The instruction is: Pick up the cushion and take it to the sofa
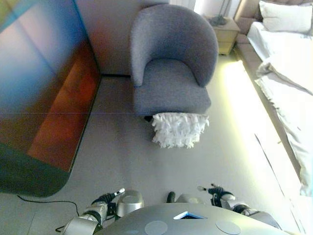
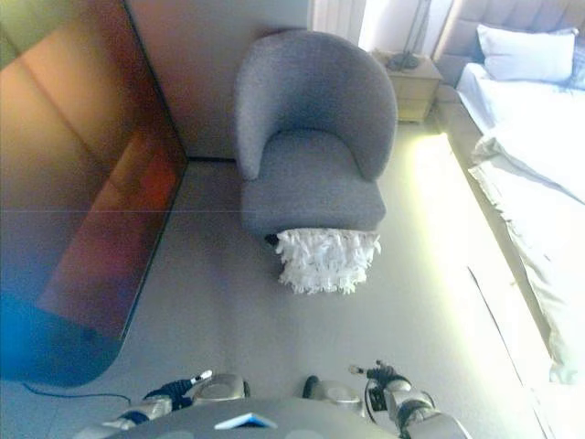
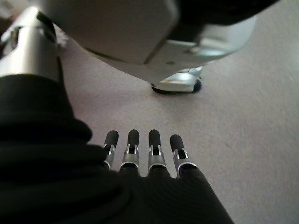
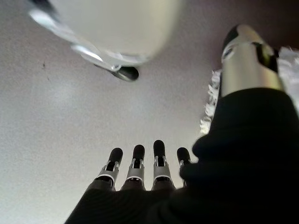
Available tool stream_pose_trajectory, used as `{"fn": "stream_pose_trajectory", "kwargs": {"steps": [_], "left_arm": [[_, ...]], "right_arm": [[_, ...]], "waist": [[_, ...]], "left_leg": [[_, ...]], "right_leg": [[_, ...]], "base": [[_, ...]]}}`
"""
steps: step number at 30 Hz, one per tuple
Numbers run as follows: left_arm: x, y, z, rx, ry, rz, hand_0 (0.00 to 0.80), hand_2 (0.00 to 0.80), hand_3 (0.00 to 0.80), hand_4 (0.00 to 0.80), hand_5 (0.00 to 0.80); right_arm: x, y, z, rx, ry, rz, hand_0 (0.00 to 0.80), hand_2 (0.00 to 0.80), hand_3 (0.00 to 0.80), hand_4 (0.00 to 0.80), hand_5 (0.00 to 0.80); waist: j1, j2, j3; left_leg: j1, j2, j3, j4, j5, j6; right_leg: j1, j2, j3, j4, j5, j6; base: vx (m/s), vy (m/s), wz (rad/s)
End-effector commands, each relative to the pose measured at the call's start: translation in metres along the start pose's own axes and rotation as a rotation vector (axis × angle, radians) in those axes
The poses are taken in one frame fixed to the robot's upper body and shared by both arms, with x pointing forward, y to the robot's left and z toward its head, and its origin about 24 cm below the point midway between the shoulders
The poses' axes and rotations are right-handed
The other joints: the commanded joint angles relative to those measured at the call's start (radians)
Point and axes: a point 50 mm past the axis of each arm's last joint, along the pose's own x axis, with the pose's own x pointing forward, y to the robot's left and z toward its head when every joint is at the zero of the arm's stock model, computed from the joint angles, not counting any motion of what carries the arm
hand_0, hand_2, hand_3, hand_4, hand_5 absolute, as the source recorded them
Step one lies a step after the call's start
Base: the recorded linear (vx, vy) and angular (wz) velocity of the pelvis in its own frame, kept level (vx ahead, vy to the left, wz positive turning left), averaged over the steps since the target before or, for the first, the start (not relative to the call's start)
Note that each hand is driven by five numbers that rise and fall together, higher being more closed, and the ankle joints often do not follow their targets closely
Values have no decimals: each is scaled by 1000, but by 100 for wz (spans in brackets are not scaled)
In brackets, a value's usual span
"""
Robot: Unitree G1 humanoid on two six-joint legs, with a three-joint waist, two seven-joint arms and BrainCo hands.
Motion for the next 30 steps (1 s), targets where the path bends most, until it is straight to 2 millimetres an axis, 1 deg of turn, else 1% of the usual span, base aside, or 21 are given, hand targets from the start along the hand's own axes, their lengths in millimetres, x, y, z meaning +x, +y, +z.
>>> {"fn": "stream_pose_trajectory", "kwargs": {"steps": [1,3,4,5,6,7,8,11,13,15,16,18,19,20,21,22,23,24,25,28,30], "left_arm": [[-1,-17,7,-44,-56,-44,0,0,0,0,0],[-1,-17,6,-41,-55,-42,0,0,0,0,0],[-1,-16,4,-34,-51,-42,0,0,0,0,0],[-1,-15,0,-22,-44,-49,0,0,0,0,0],[-1,-15,0,-22,-44,-49,0,0,0,0,0],[-1,-15,-7,-14,-27,-56,0,0,0,0,0],[-1,-14,-11,-13,-18,-52,0,0,0,0,0],[-2,-10,-21,-11,11,-42,0,0,0,0,0],[-2,-7,-25,-13,29,-36,0,0,0,0,0],[-2,-5,-28,-12,51,-36,0,0,0,0,0],[-2,-5,-27,-17,58,-38,0,0,0,0,0],[-2,-5,-26,-20,67,-35,0,0,0,0,0],[-1,-5,-25,-20,70,-28,0,0,0,0,0],[-1,0,-22,-17,61,-22,0,0,0,0,0],[-1,0,-21,-19,55,-23,0,0,0,0,0],[-1,3,-15,-15,29,-30,0,0,0,0,0],[0,4,-11,-11,14,-35,0,0,0,0,0],[0,6,-3,-1,-25,-40,0,0,0,0,0],[0,8,4,8,-46,-37,0,0,0,0,0],[0,10,18,76,-85,-32,0,0,0,0,0],[-1,6,26,94,-101,-45,0,0,0,0,0]], "right_arm": [[1,-10,9,2,-9,-28,0,0,0,0,0],[1,-10,8,-14,-12,-33,0,0,0,0,0],[0,-10,6,-65,-22,-44,0,0,0,0,0],[0,-9,5,-129,-30,-52,0,0,0,0,0],[0,-9,5,-129,-30,-51,0,0,0,0,0],[0,-7,4,-181,-25,-52,0,0,0,0,0],[0,-6,3,-189,-17,-45,0,0,0,0,0],[0,-3,-1,-184,20,-31,0,0,0,0,0],[0,-2,-6,-159,44,-23,0,0,0,0,0],[0,-1,-13,-157,64,-25,0,0,0,0,0],[0,-1,-15,-155,72,-27,0,0,0,0,0],[0,-1,-16,-149,81,-28,0,0,0,0,0],[0,0,-16,-137,87,-31,0,0,0,0,0],[0,2,-17,-128,86,-30,0,0,0,0,0],[0,1,-17,-125,82,-33,0,0,0,0,0],[-1,3,-18,-121,71,-36,0,0,0,0,0],[-1,2,-16,-124,58,-39,0,0,0,0,0],[-1,3,-14,-125,28,-30,0,0,0,0,0],[-1,4,-12,-111,13,-18,0,0,0,0,0],[-1,7,-4,-102,-24,10,0,0,0,0,0],[0,8,0,-57,-36,23,0,0,0,0,0]], "waist": [[27,22,56],[30,26,55],[35,36,53],[48,55,50],[48,53,53],[67,70,42],[76,71,43],[93,78,33],[90,79,32],[81,85,28],[77,85,23],[75,86,16],[76,81,17],[75,66,19],[77,67,16],[79,46,9],[84,43,0],[91,36,-15],[88,30,-25],[65,25,-50],[46,28,-56]], "left_leg": [[-10,-9,-16,-91,2,74],[-8,-3,-12,-129,28,65],[-10,11,-8,-192,73,47],[-29,33,-6,-301,153,16],[-24,32,-6,-305,155,16],[-63,49,-12,-387,205,2],[-59,50,-22,-420,217,-2],[-62,56,-44,-496,188,0],[-71,65,-27,-504,152,0],[-83,80,16,-504,129,5],[-78,81,31,-504,117,20],[-75,76,40,-504,115,26],[-71,65,24,-483,112,37],[-68,42,-4,-423,100,58],[-74,41,-9,-405,96,63],[-87,9,-18,-348,69,93],[-96,2,-21,-331,56,108],[-95,-20,-27,-314,28,140],[-79,-39,-34,-314,13,158],[-47,-69,-51,-313,-24,187],[-19,-86,-59,-324,-38,196]], "right_leg": [[103,45,25,5,-40,42],[114,54,28,-1,-47,41],[136,73,29,-10,-59,37],[175,104,34,-20,-81,32],[179,103,34,-20,-82,32],[220,135,57,-18,-118,20],[236,137,68,-8,-138,16],[255,143,99,32,-189,13],[262,140,108,60,-218,14],[273,138,109,92,-252,11],[271,130,104,108,-262,19],[266,120,98,140,-268,31],[245,99,91,208,-245,60],[230,74,93,292,-206,89],[223,73,95,304,-192,94],[222,48,101,357,-139,120],[215,44,103,376,-107,130],[203,34,107,458,-53,153],[174,34,118,515,-21,167],[106,71,166,540,26,166],[49,68,166,493,42,168]], "base": [[223,-20,-37],[183,-8,-27],[366,-10,-22],[367,-10,-33],[587,-10,-41],[503,-5,-14],[658,-1,39],[487,16,32],[502,46,-1],[592,93,7],[416,84,-4],[486,103,-18],[753,132,-28],[597,90,-36],[538,66,-42],[382,39,-53],[596,39,-45],[624,18,-33],[669,-2,-8],[516,-56,24],[472,-59,25]]}}
